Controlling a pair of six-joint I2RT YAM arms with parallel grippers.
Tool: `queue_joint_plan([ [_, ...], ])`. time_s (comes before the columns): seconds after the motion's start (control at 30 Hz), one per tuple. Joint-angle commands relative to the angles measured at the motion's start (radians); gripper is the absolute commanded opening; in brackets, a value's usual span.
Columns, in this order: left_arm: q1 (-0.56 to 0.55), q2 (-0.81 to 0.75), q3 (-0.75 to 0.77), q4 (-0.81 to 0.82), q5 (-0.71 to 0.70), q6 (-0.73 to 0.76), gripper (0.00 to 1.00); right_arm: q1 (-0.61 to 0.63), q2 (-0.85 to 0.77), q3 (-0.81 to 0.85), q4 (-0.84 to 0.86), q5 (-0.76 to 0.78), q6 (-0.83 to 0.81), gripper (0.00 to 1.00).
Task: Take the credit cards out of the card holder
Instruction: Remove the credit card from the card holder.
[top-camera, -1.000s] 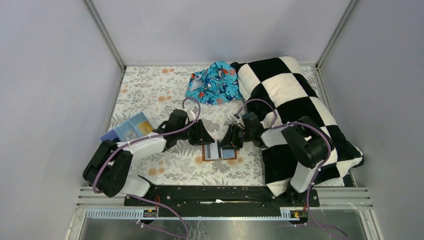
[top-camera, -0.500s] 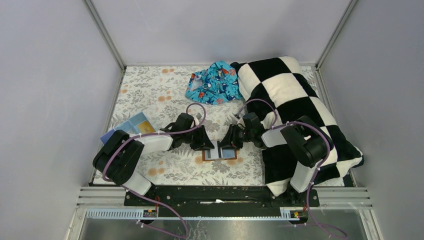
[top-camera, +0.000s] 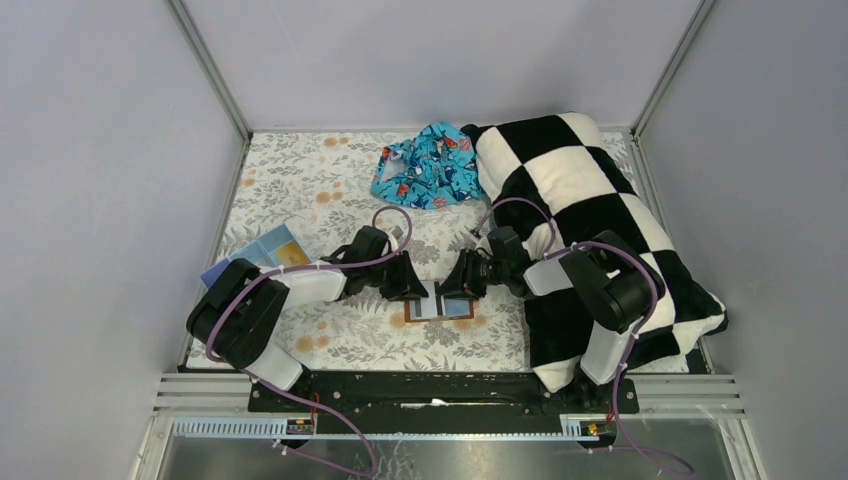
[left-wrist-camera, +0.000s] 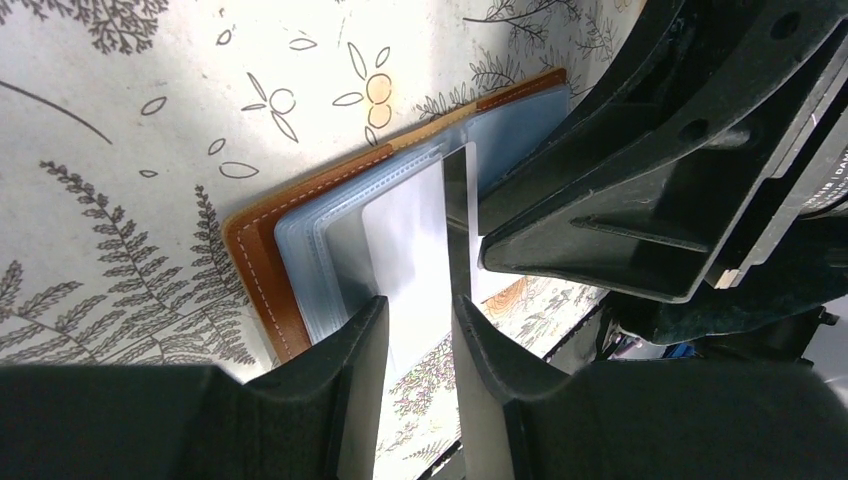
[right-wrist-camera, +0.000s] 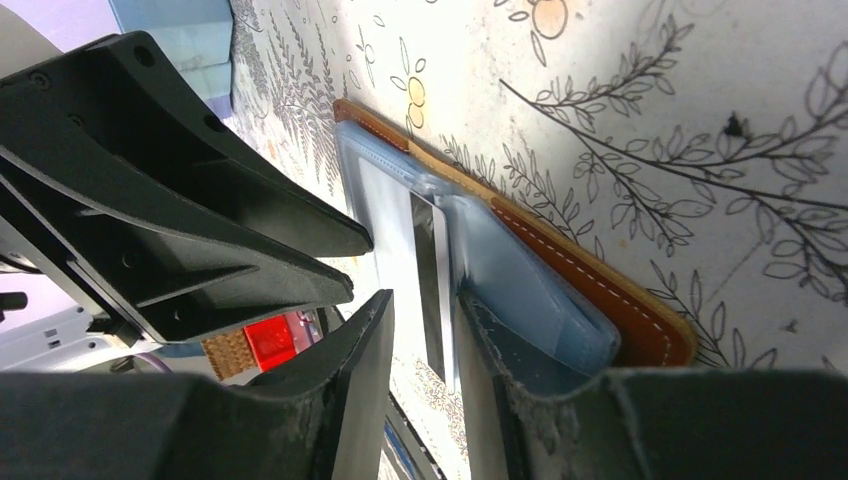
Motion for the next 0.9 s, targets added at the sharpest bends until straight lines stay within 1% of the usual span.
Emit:
queue_joint_plan([
  [0.0,-0.004,0.044,0.004,-0.012,-0.045,0.028,0.35,-0.028,0.054,-0.049,0.038,0.027,0.028,0.36],
  [0.2,-0.004,0.062,0.002,-0.007,-0.042,0.033,0.35,-0.029,0.082,-0.066,0.175,-0.041,0.083,0.33],
  [0.3,-0.004,0.064,0.003,-0.005,-0.043,0.032,0.35,-0.029,0.102,-0.076,0.245,-0.071,0.117,0.30],
  [0.37,-0.004,0.067,0.003,-0.005,-0.043,0.031,0.35,-0.029,0.101,-0.082,0.255,-0.068,0.124,0.24],
  [0.47,-0.004,0.064,0.004,-0.008,-0.043,0.032,0.34,-0.036,0.081,-0.088,0.242,-0.055,0.118,0.07],
  [0.5,-0.003,0.061,0.006,-0.011,-0.044,0.033,0.34,-0.039,0.068,-0.090,0.227,-0.049,0.110,0.01],
  [0.53,-0.004,0.057,0.007,-0.016,-0.046,0.035,0.34,-0.042,0.051,-0.090,0.206,-0.041,0.097,0.00],
  [0.63,0.000,0.033,0.012,-0.041,-0.055,0.043,0.35,-0.049,-0.026,-0.074,0.071,-0.004,0.010,0.00],
  [0.73,0.022,0.017,0.023,-0.073,-0.057,0.076,0.35,-0.066,-0.086,-0.034,-0.103,0.032,-0.100,0.00],
  [0.87,0.058,0.017,0.033,-0.110,-0.044,0.112,0.35,-0.089,-0.139,0.003,-0.237,0.050,-0.186,0.00],
])
